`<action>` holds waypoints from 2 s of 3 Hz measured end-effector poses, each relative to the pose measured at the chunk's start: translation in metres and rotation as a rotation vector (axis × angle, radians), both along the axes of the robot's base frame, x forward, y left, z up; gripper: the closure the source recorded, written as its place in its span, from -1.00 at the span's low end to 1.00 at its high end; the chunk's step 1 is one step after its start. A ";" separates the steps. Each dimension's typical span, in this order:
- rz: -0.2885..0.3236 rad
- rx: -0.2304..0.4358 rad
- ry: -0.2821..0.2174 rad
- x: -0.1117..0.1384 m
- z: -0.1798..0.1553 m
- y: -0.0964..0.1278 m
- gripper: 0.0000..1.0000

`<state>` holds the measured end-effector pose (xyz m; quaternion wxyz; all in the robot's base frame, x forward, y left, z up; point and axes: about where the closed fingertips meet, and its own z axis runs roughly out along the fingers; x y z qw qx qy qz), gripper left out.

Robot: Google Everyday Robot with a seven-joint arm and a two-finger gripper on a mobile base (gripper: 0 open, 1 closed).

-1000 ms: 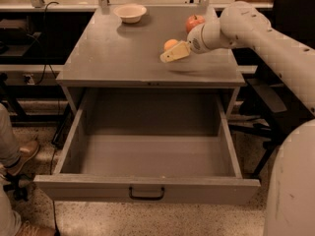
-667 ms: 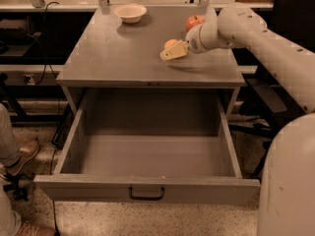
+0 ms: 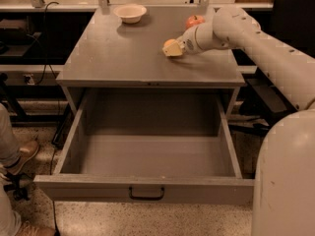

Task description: Place orange into top drawer

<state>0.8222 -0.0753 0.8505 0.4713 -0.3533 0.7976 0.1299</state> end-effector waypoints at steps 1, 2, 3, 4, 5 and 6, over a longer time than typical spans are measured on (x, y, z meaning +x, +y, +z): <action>0.029 0.022 -0.048 -0.029 0.026 -0.006 0.89; 0.049 0.018 -0.074 -0.084 0.056 -0.035 1.00; 0.064 -0.055 -0.005 -0.153 0.073 -0.057 1.00; 0.181 -0.099 0.073 -0.195 0.077 -0.049 1.00; 0.233 -0.121 0.130 -0.213 0.068 -0.047 1.00; 0.229 -0.118 0.132 -0.212 0.067 -0.047 1.00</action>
Offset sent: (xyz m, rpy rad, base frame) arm -0.1528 -0.0804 0.0983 0.0103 -0.1105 0.0601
